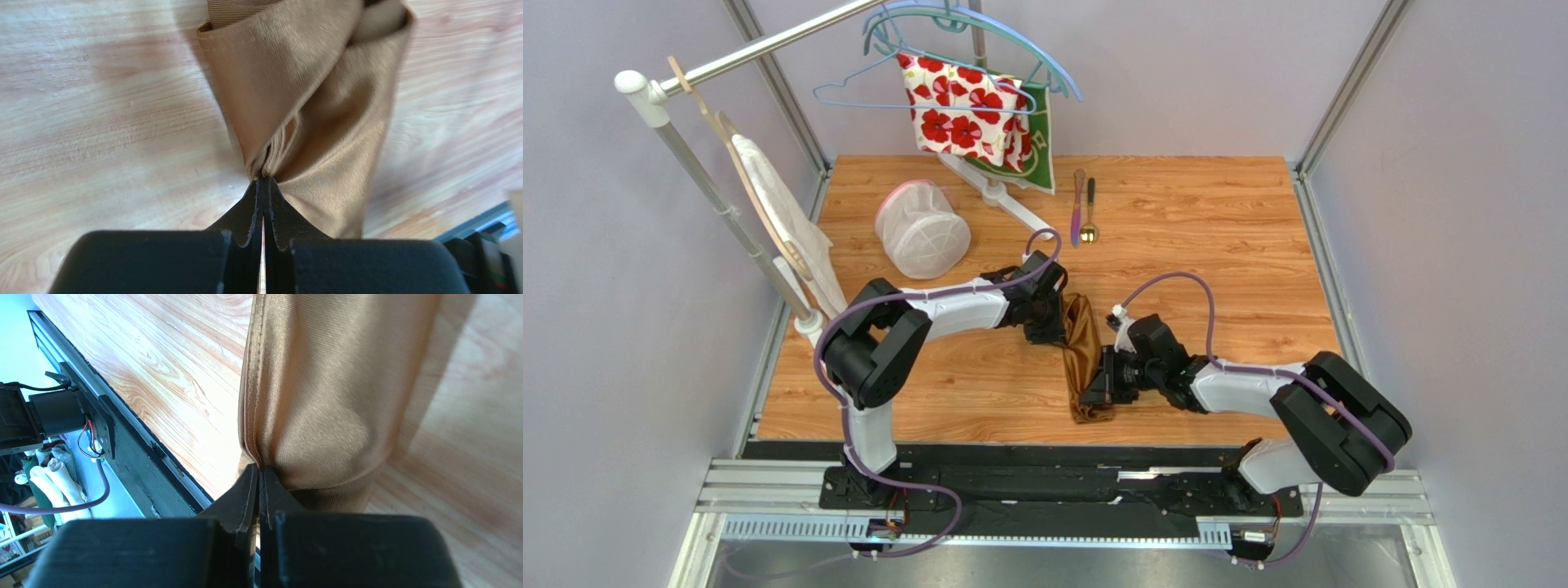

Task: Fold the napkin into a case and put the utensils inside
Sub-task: Fold the smaller rectangle-folded napkin at the center of the board.

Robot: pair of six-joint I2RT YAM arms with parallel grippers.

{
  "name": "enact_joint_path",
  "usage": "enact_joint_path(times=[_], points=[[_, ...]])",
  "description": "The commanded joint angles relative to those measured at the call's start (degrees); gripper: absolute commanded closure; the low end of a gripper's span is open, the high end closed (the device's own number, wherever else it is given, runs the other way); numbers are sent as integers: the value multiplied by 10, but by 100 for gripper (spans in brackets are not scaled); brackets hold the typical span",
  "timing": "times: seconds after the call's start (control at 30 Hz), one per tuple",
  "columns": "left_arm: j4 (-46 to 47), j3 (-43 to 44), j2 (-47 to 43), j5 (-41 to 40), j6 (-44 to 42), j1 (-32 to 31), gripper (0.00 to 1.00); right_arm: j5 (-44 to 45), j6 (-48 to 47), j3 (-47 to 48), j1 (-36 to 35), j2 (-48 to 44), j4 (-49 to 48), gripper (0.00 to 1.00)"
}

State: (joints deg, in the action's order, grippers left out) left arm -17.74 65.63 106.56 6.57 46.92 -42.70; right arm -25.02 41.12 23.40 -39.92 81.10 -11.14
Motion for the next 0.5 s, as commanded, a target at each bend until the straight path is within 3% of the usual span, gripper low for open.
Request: enact_joint_path(times=[0.0,0.07,0.17,0.3,0.33,0.47], points=[[10,-5,14,-14,-16,2,100,-6,-10,-4,3,-54,49,86],[9,-2,15,-15,-17,2,100,-7,-9,10,5,-86,83,73],[13,-2,12,-11,-19,2,100,-9,-18,53,25,-130,141,63],[27,-7,5,-1,-14,2,100,-13,-44,116,72,-115,182,62],[27,-8,3,0,-13,2,100,-21,-47,129,93,-91,180,63],[27,-6,1,-1,-12,2,100,-36,-48,190,114,-11,141,90]])
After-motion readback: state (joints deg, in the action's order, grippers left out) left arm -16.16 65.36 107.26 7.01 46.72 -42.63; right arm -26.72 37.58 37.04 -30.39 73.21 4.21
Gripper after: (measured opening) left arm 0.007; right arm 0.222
